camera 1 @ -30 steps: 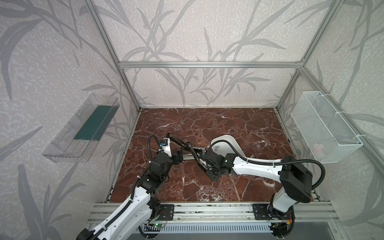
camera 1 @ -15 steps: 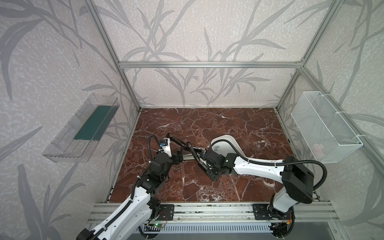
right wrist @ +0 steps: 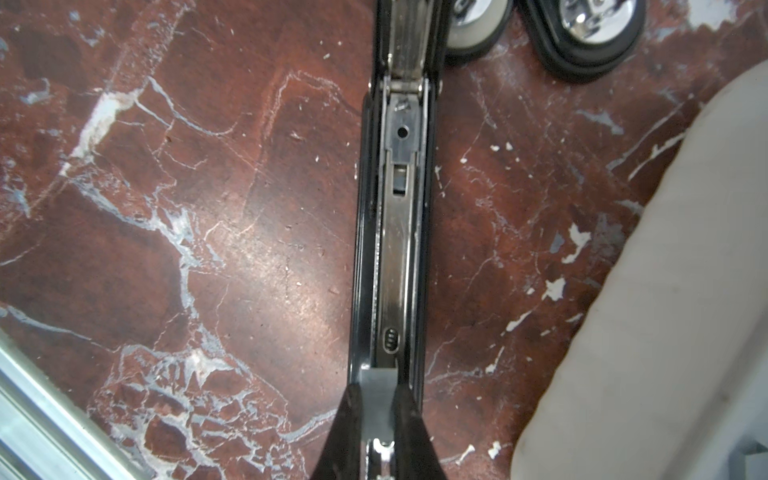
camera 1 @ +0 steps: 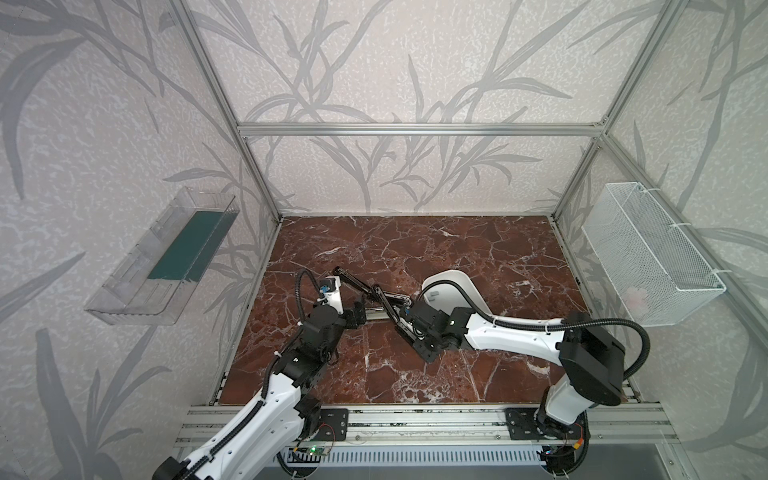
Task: Load the staples into the stapler
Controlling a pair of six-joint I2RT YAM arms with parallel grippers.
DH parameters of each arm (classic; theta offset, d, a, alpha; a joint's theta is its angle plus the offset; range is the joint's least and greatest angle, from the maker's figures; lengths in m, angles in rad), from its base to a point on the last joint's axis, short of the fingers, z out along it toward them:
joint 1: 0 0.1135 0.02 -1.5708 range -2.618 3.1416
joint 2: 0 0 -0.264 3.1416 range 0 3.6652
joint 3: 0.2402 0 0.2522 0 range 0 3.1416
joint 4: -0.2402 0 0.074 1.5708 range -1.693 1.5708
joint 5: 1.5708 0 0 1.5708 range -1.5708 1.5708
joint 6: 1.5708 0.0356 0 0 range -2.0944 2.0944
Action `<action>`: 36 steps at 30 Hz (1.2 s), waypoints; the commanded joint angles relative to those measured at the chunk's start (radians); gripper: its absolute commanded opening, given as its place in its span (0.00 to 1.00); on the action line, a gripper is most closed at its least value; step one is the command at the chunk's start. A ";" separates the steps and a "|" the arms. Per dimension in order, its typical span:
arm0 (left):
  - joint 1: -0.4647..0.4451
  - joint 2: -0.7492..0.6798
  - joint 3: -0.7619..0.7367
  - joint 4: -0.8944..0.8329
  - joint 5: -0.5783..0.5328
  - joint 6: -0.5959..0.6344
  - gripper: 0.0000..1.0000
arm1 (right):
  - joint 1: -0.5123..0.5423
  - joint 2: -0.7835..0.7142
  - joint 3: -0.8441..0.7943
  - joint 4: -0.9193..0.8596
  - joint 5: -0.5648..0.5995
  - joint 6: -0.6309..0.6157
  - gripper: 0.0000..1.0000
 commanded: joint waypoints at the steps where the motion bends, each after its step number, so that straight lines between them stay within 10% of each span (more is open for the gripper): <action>1: 0.006 0.000 -0.014 0.015 -0.021 0.000 0.86 | -0.005 -0.002 -0.010 -0.005 0.009 0.003 0.00; 36: 0.007 -0.003 -0.015 0.012 -0.024 0.000 0.86 | -0.015 -0.055 -0.023 -0.005 0.017 -0.013 0.00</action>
